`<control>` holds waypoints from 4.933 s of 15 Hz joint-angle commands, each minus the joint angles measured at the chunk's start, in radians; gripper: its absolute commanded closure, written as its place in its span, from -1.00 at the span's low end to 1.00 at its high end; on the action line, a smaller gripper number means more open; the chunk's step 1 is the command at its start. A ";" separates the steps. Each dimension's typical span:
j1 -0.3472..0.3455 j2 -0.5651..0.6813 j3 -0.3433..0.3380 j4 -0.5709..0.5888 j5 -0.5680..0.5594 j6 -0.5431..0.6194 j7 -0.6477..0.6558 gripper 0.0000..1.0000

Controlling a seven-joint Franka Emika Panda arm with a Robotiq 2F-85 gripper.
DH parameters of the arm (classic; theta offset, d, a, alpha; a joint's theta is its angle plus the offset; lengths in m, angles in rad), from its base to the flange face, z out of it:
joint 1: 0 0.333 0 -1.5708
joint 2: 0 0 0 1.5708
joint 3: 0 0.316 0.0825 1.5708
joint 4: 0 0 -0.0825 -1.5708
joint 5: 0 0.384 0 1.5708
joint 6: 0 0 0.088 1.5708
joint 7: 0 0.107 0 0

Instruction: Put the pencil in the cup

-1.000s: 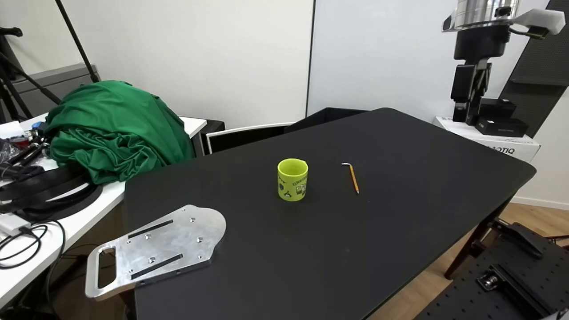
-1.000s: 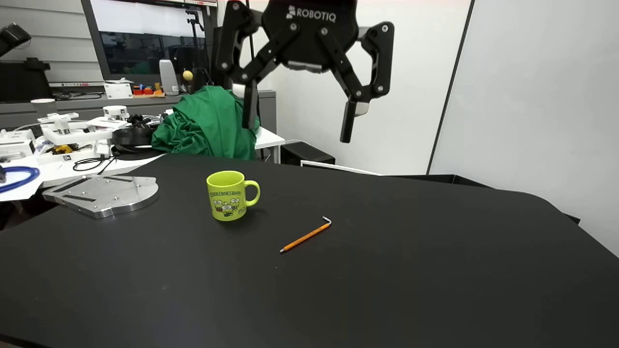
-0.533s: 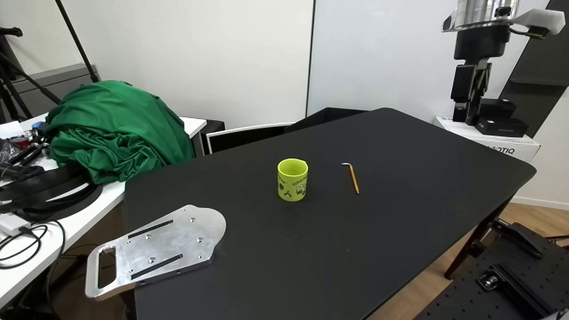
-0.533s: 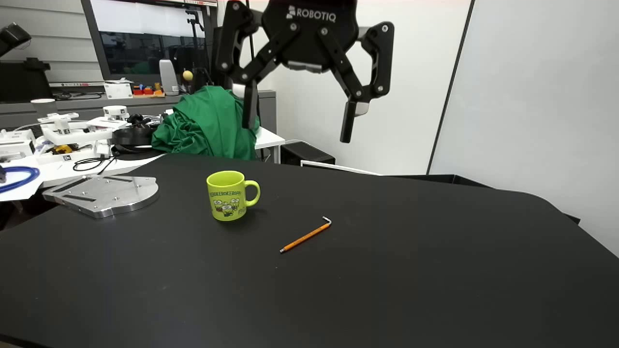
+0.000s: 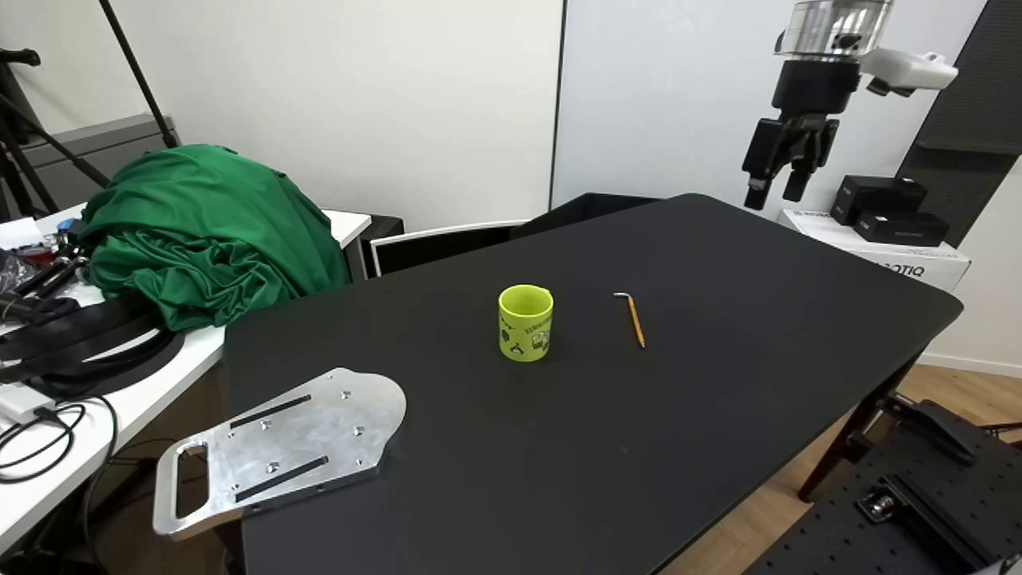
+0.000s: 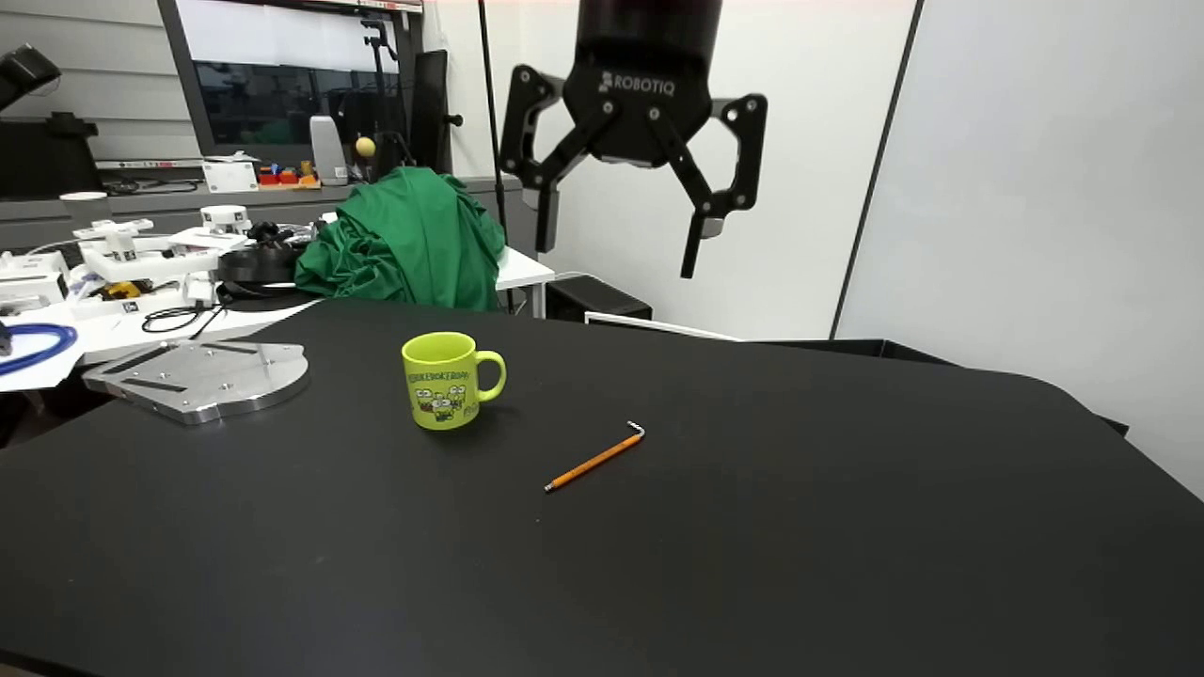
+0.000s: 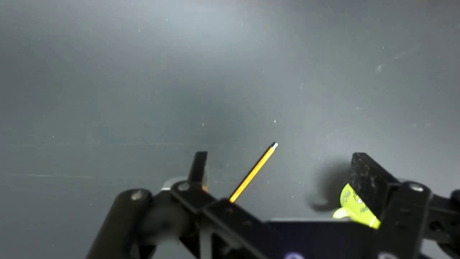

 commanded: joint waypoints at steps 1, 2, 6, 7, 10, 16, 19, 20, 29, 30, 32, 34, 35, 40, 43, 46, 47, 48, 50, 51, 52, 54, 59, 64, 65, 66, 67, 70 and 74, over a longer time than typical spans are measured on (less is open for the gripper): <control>0.004 0.191 0.032 0.132 0.119 0.100 0.093 -1.00; 0.004 0.241 0.044 0.169 0.165 0.128 0.120 -1.00; -0.015 0.425 0.095 0.350 0.265 0.115 0.294 -1.00; -0.016 0.466 0.104 0.389 0.269 0.122 0.345 -1.00; -0.009 0.583 0.114 0.471 0.240 0.199 0.511 -1.00; 0.032 0.750 0.079 0.514 0.165 0.287 0.821 -1.00; 0.029 0.789 0.087 0.502 0.175 0.268 0.858 -1.00; 0.018 0.792 0.099 0.494 0.188 0.263 0.837 -1.00; -0.004 0.791 0.134 0.412 0.204 0.353 0.730 -1.00; -0.004 0.791 0.136 0.402 0.202 0.373 0.720 -1.00; -0.004 0.795 0.140 0.386 0.202 0.409 0.704 -1.00; -0.007 0.797 0.148 0.369 0.208 0.451 0.686 -1.00; -0.012 0.800 0.155 0.362 0.212 0.472 0.673 -1.00; -0.024 0.819 0.179 0.351 0.229 0.528 0.631 -1.00; -0.029 0.837 0.186 0.355 0.228 0.558 0.616 -1.00; -0.029 0.857 0.187 0.359 0.228 0.583 0.615 -1.00; -0.029 0.863 0.187 0.360 0.227 0.592 0.615 -1.00; -0.029 0.868 0.188 0.361 0.228 0.598 0.616 -1.00; -0.029 0.878 0.191 0.362 0.227 0.608 0.615 -1.00; -0.029 0.882 0.191 0.362 0.227 0.612 0.615 -1.00; -0.028 0.886 0.191 0.362 0.226 0.615 0.615 -1.00; -0.030 0.891 0.193 0.364 0.226 0.618 0.613 -1.00; -0.039 0.898 0.200 0.364 0.226 0.625 0.594 -0.06; -0.041 0.901 0.199 0.369 0.225 0.629 0.590 0.60; -0.043 0.900 0.200 0.369 0.225 0.628 0.589 0.72; -0.046 0.896 0.202 0.370 0.228 0.626 0.587 0.88; -0.048 0.893 0.204 0.372 0.231 0.623 0.587 0.97; -0.064 0.884 0.215 0.379 0.247 0.595 0.582 0.97; -0.074 0.860 0.207 0.401 0.260 0.529 0.597 0.95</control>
